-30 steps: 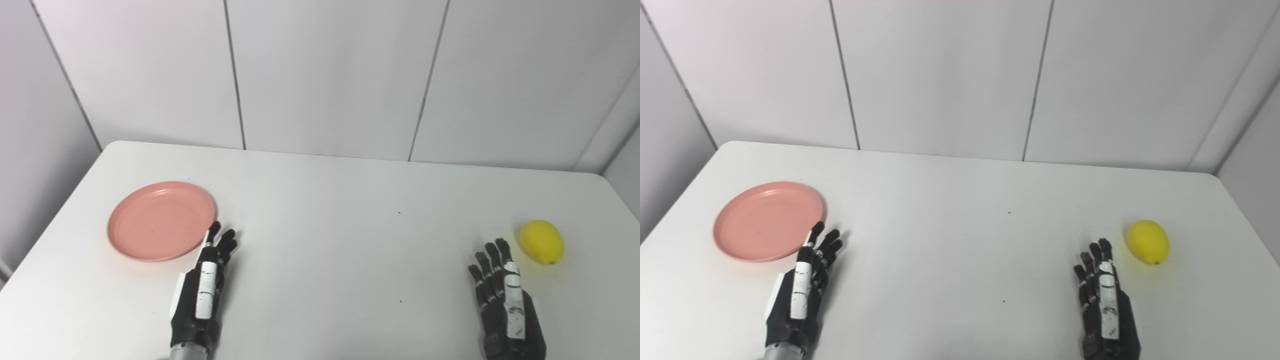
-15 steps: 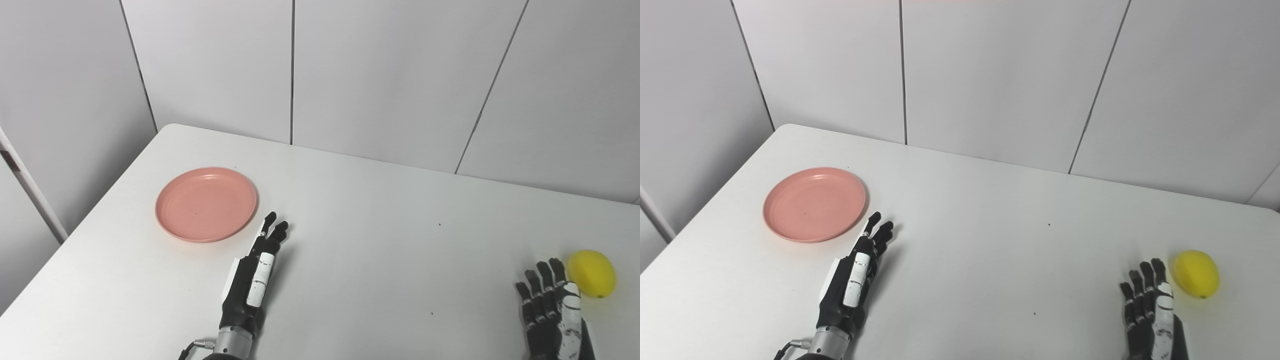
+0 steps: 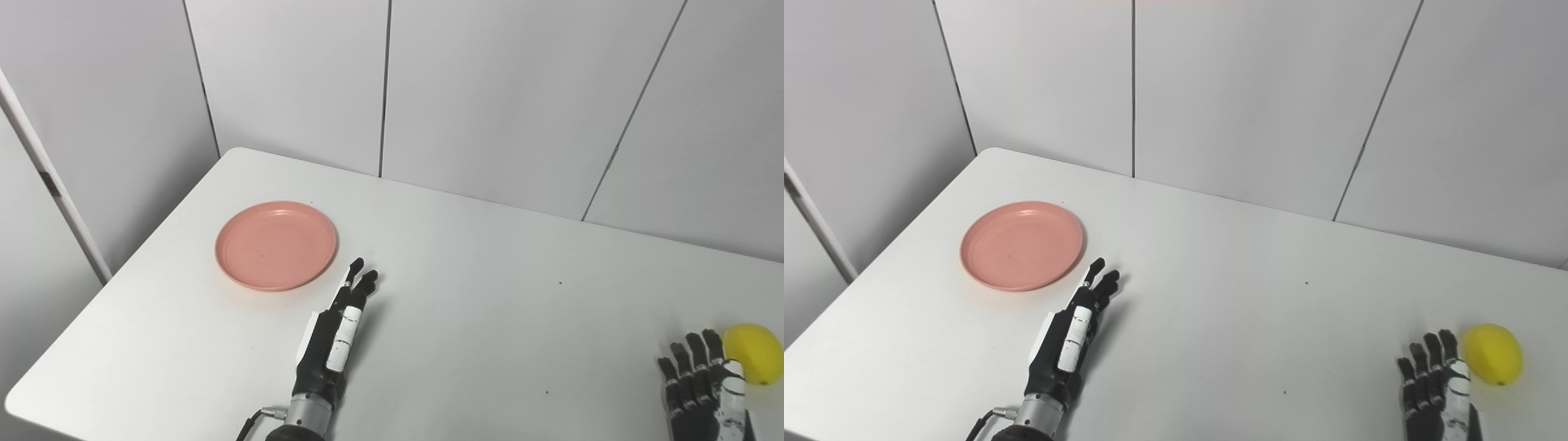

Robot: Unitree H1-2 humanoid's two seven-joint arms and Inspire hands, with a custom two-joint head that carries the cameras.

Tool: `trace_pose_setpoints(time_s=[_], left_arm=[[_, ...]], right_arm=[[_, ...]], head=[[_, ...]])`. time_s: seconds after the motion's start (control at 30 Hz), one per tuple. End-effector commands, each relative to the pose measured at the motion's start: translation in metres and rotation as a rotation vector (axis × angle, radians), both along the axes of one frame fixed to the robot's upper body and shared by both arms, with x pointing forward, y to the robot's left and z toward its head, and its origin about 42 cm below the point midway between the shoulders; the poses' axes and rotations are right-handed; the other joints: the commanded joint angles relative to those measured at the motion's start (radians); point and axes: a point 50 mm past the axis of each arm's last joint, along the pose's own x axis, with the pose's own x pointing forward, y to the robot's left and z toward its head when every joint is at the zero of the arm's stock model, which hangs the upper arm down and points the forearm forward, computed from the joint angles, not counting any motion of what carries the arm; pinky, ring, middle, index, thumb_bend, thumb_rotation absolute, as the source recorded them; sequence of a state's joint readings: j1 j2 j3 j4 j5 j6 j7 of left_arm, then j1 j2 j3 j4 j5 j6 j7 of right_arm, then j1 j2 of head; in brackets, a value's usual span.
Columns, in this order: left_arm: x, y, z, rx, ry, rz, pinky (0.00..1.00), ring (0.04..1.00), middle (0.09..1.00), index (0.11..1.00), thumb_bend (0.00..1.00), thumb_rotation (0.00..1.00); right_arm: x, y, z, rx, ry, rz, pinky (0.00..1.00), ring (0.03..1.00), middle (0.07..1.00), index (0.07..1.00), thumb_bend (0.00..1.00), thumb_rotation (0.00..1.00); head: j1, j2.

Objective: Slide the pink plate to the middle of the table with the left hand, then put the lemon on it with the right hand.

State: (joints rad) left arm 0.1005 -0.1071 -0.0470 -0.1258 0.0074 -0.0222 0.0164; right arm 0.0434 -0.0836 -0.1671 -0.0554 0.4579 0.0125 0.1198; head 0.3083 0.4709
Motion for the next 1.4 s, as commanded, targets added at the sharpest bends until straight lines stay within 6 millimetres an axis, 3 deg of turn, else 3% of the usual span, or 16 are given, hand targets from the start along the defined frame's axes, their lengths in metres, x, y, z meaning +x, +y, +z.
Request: trace_pose_setpoints(time_s=[0.0, 0.8, 1.07, 1.27, 1.37], left_arm=[[-0.009, -0.006, -0.017, -0.005, 0.048, 0.001, 1.00, 0.946, 0.924, 0.951, 0.75, 0.94], [-0.016, -0.005, -0.008, -0.050, 0.038, 0.007, 1.00, 0.950, 0.925, 0.949, 0.76, 0.93], [-0.022, -0.002, 0.034, -0.093, -0.054, 0.012, 0.99, 0.942, 0.934, 0.943, 0.81, 0.92], [-0.009, 0.018, 0.071, -0.099, -0.102, -0.029, 1.00, 0.966, 0.958, 0.971, 0.88, 0.92], [0.001, 0.030, 0.095, -0.117, -0.108, -0.057, 1.00, 0.979, 0.977, 0.980, 0.87, 0.94]], right_arm=[[-0.017, -0.007, -0.033, 0.035, 0.135, -0.020, 1.00, 1.000, 1.000, 1.000, 0.59, 0.86], [-0.021, -0.006, -0.030, 0.025, 0.130, -0.015, 1.00, 1.000, 1.000, 0.996, 0.63, 0.86], [-0.023, -0.010, -0.031, 0.025, 0.132, 0.004, 1.00, 1.000, 1.000, 0.991, 0.63, 0.83], [-0.021, -0.007, -0.032, 0.039, 0.138, 0.006, 1.00, 1.000, 1.000, 0.999, 0.65, 0.82], [-0.020, -0.007, -0.031, 0.046, 0.137, 0.000, 1.00, 1.000, 1.000, 1.000, 0.65, 0.82]], head=[[0.001, 0.000], [-0.005, 0.008], [0.023, 0.010], [0.023, 0.002], [0.024, -0.004]])
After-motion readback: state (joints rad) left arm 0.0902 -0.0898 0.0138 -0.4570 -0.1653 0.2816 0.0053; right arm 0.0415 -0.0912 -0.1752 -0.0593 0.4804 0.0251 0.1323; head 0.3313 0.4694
